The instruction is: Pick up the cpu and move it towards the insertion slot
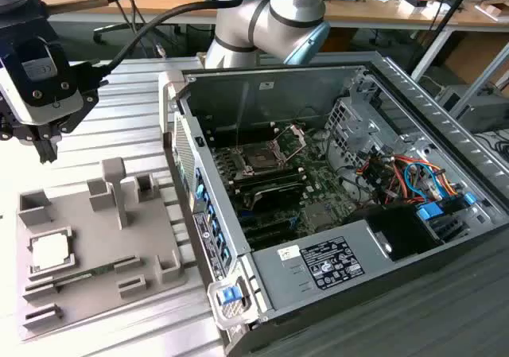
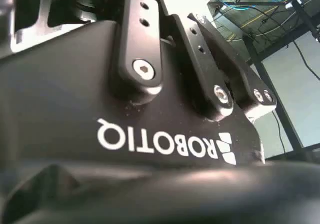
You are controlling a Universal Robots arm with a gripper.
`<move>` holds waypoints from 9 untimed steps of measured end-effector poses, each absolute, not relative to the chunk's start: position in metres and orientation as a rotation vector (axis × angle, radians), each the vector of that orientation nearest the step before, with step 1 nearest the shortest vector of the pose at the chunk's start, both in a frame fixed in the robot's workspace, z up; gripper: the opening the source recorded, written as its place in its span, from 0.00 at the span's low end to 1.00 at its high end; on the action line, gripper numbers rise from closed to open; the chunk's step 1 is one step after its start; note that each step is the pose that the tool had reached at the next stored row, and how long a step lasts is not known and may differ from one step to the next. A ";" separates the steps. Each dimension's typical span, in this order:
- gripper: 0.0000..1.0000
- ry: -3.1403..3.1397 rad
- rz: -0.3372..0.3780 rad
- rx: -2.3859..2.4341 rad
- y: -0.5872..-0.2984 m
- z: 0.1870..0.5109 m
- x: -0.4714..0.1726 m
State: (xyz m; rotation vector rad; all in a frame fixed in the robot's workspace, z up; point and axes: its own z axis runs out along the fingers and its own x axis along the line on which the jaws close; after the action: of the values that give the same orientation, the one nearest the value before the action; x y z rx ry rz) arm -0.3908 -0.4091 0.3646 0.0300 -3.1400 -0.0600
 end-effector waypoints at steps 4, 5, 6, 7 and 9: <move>0.11 -3.140 -0.060 0.030 -0.409 0.351 -0.392; 0.11 -3.140 -0.060 0.030 -0.409 0.351 -0.392; 0.11 -3.140 -0.060 0.030 -0.409 0.351 -0.392; 0.11 -3.140 -0.060 0.030 -0.409 0.351 -0.392; 0.11 -3.140 -0.060 0.030 -0.409 0.350 -0.393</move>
State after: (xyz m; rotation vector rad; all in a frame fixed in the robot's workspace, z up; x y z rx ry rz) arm -0.3926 -0.4091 0.3497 0.0300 -3.1400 -0.0600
